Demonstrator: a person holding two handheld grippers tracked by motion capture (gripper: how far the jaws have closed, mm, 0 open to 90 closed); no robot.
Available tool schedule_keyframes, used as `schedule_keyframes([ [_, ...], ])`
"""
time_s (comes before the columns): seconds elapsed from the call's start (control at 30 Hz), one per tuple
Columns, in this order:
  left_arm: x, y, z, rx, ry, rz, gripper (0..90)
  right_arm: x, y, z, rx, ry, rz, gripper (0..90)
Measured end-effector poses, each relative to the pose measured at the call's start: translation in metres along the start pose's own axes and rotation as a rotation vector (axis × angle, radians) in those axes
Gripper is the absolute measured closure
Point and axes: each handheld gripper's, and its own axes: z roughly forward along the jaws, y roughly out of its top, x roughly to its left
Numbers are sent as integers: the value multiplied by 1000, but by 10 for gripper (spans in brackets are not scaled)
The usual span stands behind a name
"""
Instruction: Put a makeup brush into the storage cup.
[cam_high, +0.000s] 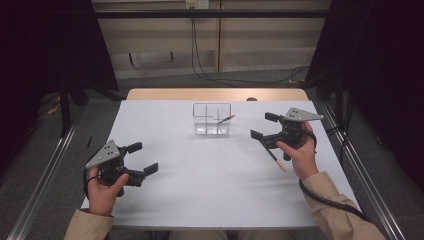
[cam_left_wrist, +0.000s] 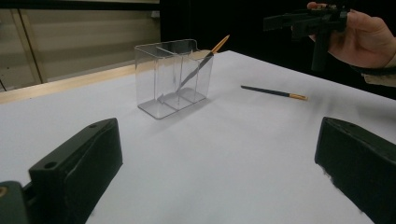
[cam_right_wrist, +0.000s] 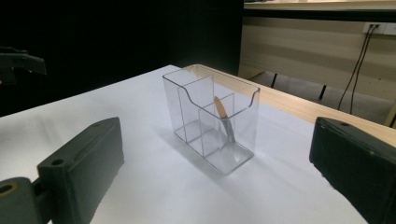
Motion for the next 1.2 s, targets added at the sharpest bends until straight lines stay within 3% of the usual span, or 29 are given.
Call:
schedule_keyframes([
  [0.4, -1, 0, 0, -6, 2, 0, 7, 6, -4, -16, 5, -12, -33, 25],
  [0.9, -1, -2, -4, -14, 6, -6, 7, 12, -26, -44, 22, -37, -21, 24],
  [1.2, 0, -1, -4, -15, 5, -2, 7, 15, -30, -61, 27, -49, -32, 24],
])
